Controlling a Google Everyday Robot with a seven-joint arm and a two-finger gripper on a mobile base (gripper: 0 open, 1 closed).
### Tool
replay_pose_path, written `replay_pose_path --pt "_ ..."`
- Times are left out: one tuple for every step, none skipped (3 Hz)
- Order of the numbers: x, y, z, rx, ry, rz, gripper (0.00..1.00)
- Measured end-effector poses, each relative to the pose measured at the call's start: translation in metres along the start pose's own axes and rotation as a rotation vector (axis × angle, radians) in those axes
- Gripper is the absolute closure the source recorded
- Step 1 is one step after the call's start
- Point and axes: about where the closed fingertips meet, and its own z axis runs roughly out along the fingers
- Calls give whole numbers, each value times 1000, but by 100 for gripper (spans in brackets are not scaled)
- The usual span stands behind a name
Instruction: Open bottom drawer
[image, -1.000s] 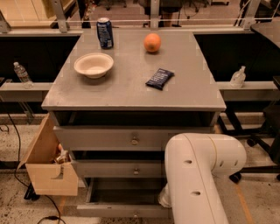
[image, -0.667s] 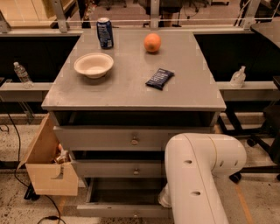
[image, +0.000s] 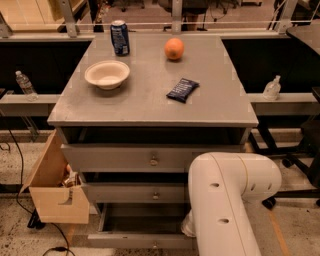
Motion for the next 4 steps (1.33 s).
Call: replay_pose_path --pt "0 0 0 0 0 0 100" --pt "0 -1 0 0 0 0 100" --pt "0 -1 0 0 0 0 100" --pt "0 -1 0 0 0 1 100"
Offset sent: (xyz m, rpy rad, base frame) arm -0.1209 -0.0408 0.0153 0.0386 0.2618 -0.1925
